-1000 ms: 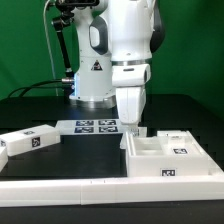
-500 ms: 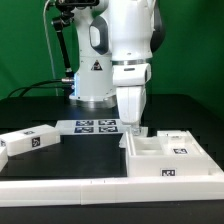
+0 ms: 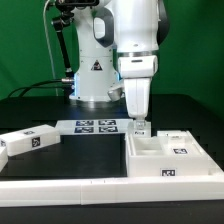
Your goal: Assemble cabinet
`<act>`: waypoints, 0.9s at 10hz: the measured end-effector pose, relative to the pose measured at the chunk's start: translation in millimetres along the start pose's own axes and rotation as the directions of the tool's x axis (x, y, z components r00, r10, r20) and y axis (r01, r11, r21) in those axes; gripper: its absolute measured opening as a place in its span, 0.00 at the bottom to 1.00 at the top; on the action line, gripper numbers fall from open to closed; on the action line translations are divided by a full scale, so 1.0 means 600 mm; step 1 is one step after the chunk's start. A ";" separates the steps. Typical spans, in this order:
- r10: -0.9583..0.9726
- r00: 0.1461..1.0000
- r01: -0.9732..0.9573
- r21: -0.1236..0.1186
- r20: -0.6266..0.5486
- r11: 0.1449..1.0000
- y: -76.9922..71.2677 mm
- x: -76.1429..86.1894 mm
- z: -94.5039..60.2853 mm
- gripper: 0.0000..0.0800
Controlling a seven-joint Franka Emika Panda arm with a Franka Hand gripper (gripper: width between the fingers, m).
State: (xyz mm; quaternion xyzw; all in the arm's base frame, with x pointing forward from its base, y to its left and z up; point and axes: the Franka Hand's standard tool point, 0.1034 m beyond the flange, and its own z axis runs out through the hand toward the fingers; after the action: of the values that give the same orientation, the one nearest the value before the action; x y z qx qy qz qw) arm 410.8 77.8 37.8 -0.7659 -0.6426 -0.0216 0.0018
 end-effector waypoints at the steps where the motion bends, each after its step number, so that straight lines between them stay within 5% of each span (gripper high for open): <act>1: -0.020 1.000 0.020 0.005 0.018 1.000 0.011 0.005 -0.017 0.09; 4: -0.063 0.996 0.061 0.035 0.067 0.998 0.042 0.005 -0.052 0.09; 5: -0.061 0.996 0.059 0.028 0.065 0.998 0.051 0.007 -0.056 0.09; 9: -0.050 0.997 0.047 0.043 0.064 0.998 0.048 0.000 -0.042 0.09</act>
Offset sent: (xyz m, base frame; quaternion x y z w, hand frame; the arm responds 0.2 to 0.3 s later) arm 0.0190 0.0054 0.0299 0.0531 -0.0064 -0.0337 0.9980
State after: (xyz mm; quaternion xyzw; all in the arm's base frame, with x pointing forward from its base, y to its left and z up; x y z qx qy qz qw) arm 438.6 71.9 63.6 -0.7501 -0.6611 0.0168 -0.0038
